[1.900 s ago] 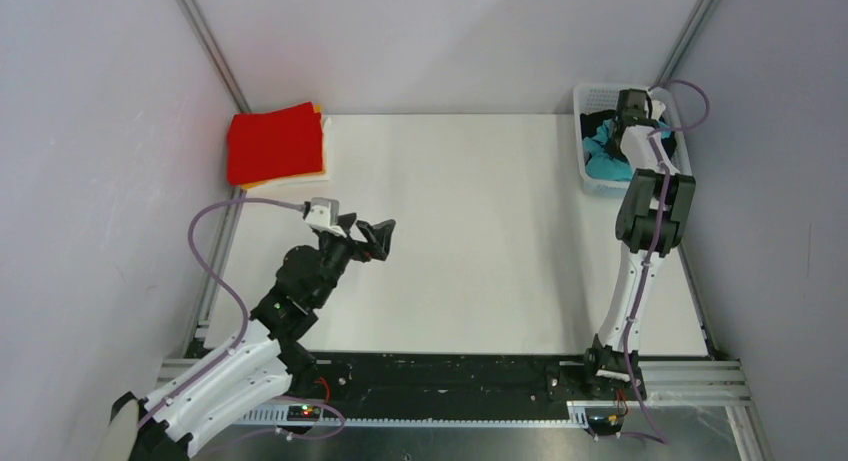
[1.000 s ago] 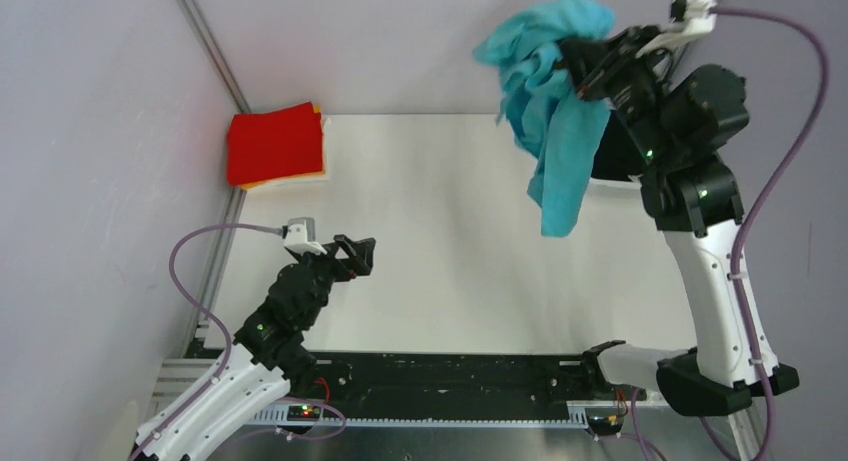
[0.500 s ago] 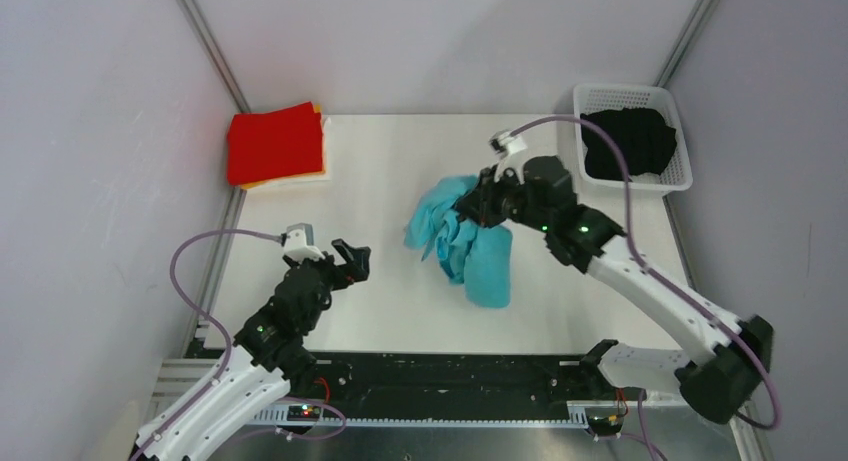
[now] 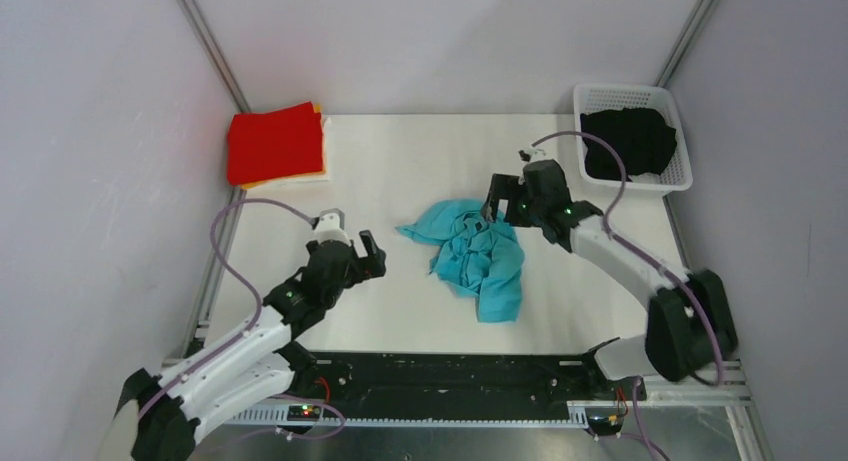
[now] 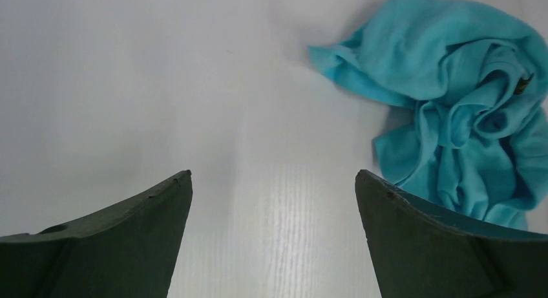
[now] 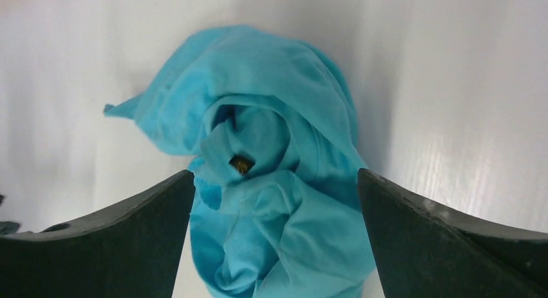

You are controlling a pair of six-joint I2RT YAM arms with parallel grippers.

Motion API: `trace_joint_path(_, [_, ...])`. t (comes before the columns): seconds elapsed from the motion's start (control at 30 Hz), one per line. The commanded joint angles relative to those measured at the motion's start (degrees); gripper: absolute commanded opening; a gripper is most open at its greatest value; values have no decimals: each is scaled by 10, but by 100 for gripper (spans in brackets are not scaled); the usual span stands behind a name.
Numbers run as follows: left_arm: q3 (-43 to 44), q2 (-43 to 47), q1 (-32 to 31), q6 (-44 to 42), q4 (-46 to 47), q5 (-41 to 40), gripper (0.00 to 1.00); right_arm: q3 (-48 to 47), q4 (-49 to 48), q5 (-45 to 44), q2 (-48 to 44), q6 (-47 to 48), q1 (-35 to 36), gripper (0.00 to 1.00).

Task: Fold and stack the t-shirts
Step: Move the tshirt to the center of the board, then flatten out the tshirt

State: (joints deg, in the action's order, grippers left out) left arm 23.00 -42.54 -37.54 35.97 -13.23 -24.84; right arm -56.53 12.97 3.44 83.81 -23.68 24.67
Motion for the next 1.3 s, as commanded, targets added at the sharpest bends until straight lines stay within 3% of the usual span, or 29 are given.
trace_joint_path(0.0, [44, -95, 62, 2, 105, 147, 100, 39, 36, -161, -167, -29, 47, 100])
trace_joint_path(0.07, [62, -171, 107, 16, 157, 209, 100, 82, 68, -208, -234, -61, 71, 100])
trace_joint_path(0.2, [150, -348, 123, 7, 190, 273, 100, 202, 88, -211, -325, -117, 126, 99])
trace_joint_path(0.3, [223, -472, 123, 4, 193, 314, 100, 248, 94, -203, -355, -143, 169, 99])
trace_joint_path(0.4, [262, -531, 123, 14, 196, 313, 100, 279, 98, -206, -361, -168, 204, 99])
trace_joint_path(0.47, [277, -562, 123, 20, 196, 310, 96, 288, 97, -213, -358, -173, 229, 99])
trace_joint_path(0.53, [288, -593, 122, 24, 199, 320, 85, 290, 102, -228, -350, -177, 245, 99])
trace_joint_path(0.6, [292, -608, 122, 29, 207, 337, 70, 290, 106, -244, -342, -179, 251, 99])
trace_joint_path(0.63, [293, -611, 122, 33, 210, 344, 54, 290, 106, -250, -337, -179, 252, 99])
trace_joint_path(0.83, [291, -621, 122, 40, 214, 331, 3, 290, 97, -241, -322, -165, 253, 99])
trace_joint_path(1.1, [254, -563, 123, 39, 215, 291, 0, 290, 116, -233, -326, -151, 292, 96])
trace_joint_path(1.27, [210, -511, 122, 45, 215, 266, 0, 289, 65, -230, -250, -160, 337, 90])
